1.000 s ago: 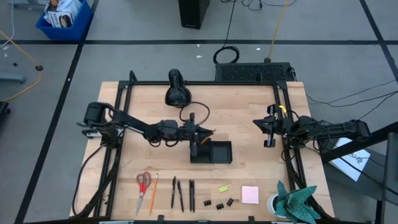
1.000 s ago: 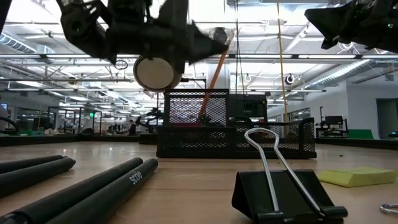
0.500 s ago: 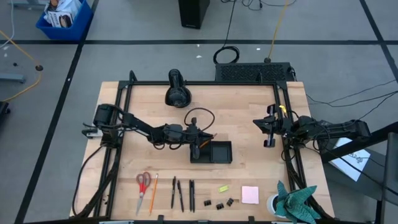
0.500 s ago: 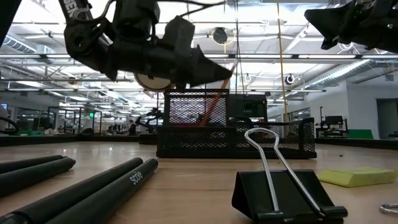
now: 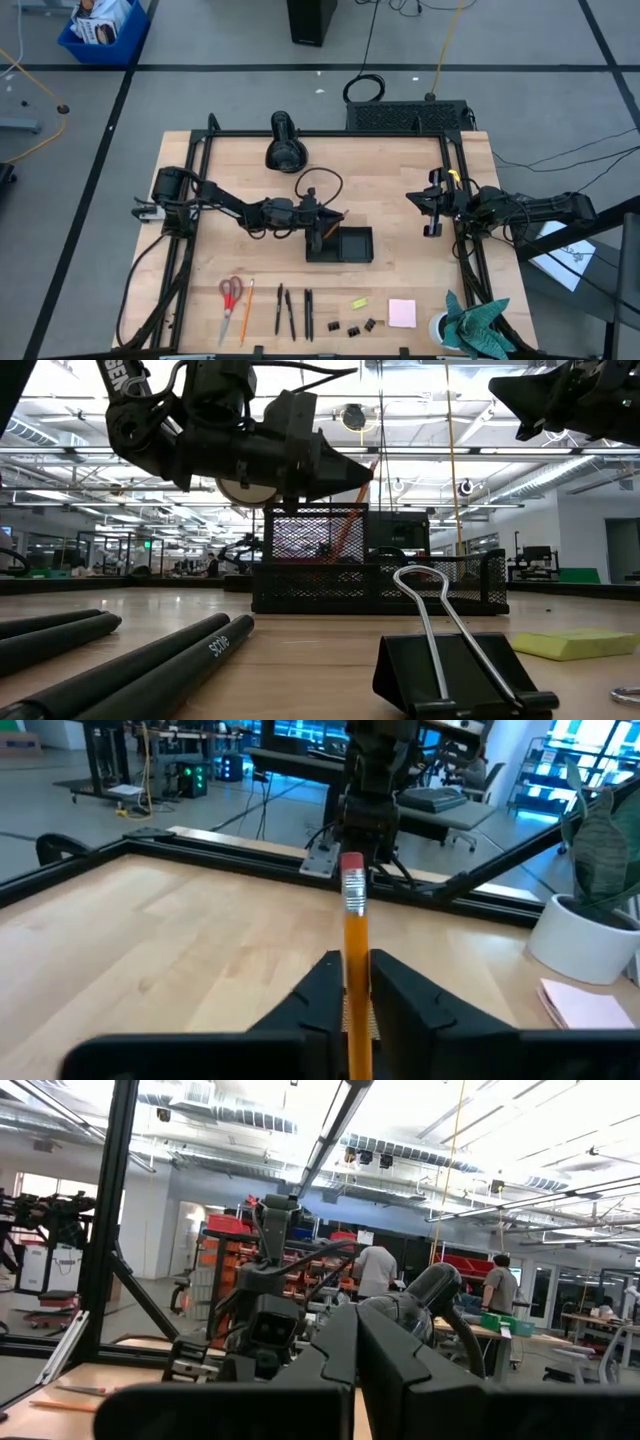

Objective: Pick and place office supplies into organizer
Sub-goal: Put the right pencil into the desk organizer, then put the pencil into the desk organizer

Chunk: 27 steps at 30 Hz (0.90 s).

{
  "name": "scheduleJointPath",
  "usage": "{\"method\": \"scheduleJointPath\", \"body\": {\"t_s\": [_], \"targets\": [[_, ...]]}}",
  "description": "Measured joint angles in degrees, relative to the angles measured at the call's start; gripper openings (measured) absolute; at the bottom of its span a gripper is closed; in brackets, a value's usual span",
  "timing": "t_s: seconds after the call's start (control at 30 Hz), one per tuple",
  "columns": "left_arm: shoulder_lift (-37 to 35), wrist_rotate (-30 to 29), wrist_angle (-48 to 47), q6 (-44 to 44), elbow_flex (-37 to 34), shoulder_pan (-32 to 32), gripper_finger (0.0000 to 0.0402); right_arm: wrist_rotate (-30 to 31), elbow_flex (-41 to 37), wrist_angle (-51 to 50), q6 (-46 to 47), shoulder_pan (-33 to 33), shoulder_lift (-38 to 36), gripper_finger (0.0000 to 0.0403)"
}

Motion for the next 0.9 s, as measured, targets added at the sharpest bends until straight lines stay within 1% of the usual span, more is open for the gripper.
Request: {"method": "scheduleJointPath", "body": {"t_s": [0.27, 0.4, 0.47, 0.53, 0.57, 0.63, 0.7, 0.73, 0.8, 0.87, 0.9], "targets": [[-0.04, -0.02, 0.11, 0.91, 0.00, -0.01, 0.0159, 0.00, 0.01, 0.04, 0.02, 0.00, 0.00, 0.0000], [-2.61, -0.19, -0.20, 1.61, 0.00, -0.34, 0.0187, -0.02, 0.00, 0.11, 0.02, 0.00, 0.00, 0.0000], [-5.83, -1.67, -3.51, 1.73, 0.05, -1.09, 0.0193, -0.02, 0.00, 0.43, 0.02, 0.00, 0.00, 0.0000], [-10.51, -5.48, -12.88, 1.97, 1.35, -3.04, 0.0194, -0.02, 0.00, 0.48, 0.02, 0.00, 0.00, 0.0000], [-13.41, -8.53, -20.03, 1.94, 2.41, -4.48, 0.0195, -0.02, 0.02, 0.44, 0.02, 0.00, 0.00, 0.0000], [-18.40, -15.57, -35.98, 0.34, 6.65, -8.37, 0.0195, -0.02, 0.00, 0.33, 0.02, 0.00, 0.00, 0.0000], [-21.90, -23.26, -54.37, -4.62, 12.66, -13.22, 0.0195, -0.02, 0.01, -0.03, 0.04, 0.00, 0.20, 0.0000], [-22.64, -26.76, -63.00, -8.29, 16.12, -16.02, 0.0195, -0.02, 0.01, -0.13, 0.04, 0.00, 0.31, 0.0000], [-22.66, -32.86, -79.41, -18.58, 23.52, -21.26, 0.0195, -0.09, 0.00, -0.55, 0.11, 0.00, 0.39, 0.0000], [-21.72, -36.11, -93.19, -30.85, 29.80, -26.30, 0.0195, -0.17, 0.02, -0.76, 0.33, 0.00, 0.55, 0.0000], [-20.60, -36.54, -97.30, -36.75, 32.51, -28.20, 0.0195, -0.20, 0.02, -1.04, 0.67, 0.00, 0.60, 0.0000]]}}
